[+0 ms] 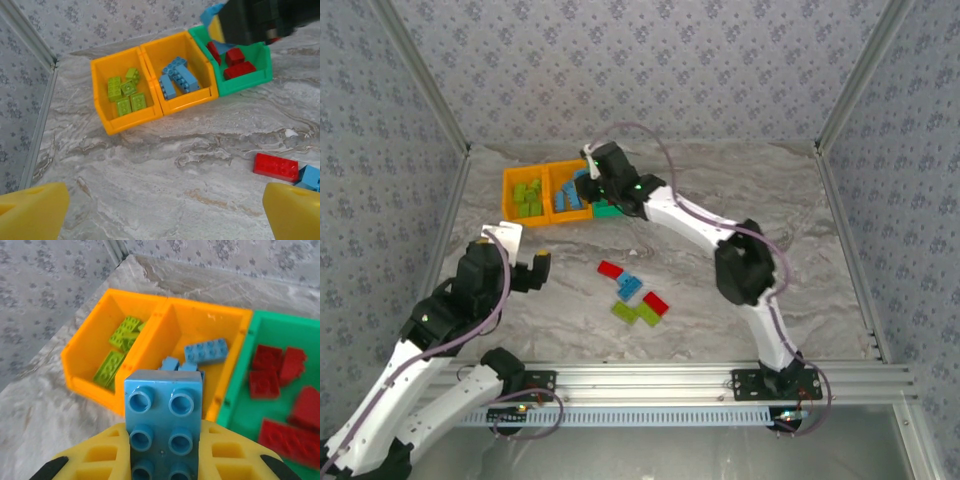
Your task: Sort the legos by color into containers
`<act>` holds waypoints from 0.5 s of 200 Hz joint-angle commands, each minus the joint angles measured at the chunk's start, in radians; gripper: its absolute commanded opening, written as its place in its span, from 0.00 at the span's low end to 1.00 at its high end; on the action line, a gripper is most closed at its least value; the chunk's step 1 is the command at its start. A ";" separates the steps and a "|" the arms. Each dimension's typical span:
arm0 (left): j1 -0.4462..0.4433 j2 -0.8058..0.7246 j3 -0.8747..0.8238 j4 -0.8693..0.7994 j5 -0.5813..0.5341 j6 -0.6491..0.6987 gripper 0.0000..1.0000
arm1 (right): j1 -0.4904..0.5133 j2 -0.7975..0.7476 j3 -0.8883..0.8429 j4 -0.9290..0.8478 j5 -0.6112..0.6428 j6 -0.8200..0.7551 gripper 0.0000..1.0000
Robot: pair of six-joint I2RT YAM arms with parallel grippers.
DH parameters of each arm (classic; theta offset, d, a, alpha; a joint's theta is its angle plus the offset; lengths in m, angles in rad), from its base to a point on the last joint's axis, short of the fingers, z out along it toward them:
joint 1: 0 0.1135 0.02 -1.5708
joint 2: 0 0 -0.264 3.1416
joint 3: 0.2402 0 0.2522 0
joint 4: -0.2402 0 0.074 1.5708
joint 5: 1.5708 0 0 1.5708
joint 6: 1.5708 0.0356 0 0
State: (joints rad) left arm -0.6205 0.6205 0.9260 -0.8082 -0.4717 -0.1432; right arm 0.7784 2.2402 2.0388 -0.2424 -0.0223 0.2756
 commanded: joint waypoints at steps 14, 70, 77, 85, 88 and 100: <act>0.025 0.021 -0.004 0.020 0.011 -0.010 0.99 | -0.005 0.265 0.396 -0.146 0.033 -0.092 0.25; 0.071 0.031 -0.007 0.025 0.043 -0.013 0.99 | -0.034 0.395 0.612 -0.189 0.009 -0.096 0.52; 0.075 0.032 -0.009 0.027 0.046 -0.012 0.99 | -0.032 0.385 0.612 -0.194 0.009 -0.109 0.57; 0.080 0.036 -0.008 0.030 0.052 -0.012 0.99 | -0.031 0.372 0.612 -0.201 0.007 -0.119 0.58; 0.082 0.036 -0.008 0.030 0.055 -0.012 0.99 | -0.031 0.366 0.612 -0.205 0.004 -0.122 0.59; 0.090 0.043 -0.009 0.028 0.063 -0.010 0.99 | -0.030 0.342 0.611 -0.223 -0.008 -0.126 0.59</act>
State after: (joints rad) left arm -0.5484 0.6514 0.9257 -0.8078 -0.4339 -0.1440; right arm 0.7422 2.6446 2.6072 -0.4179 0.0017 0.1886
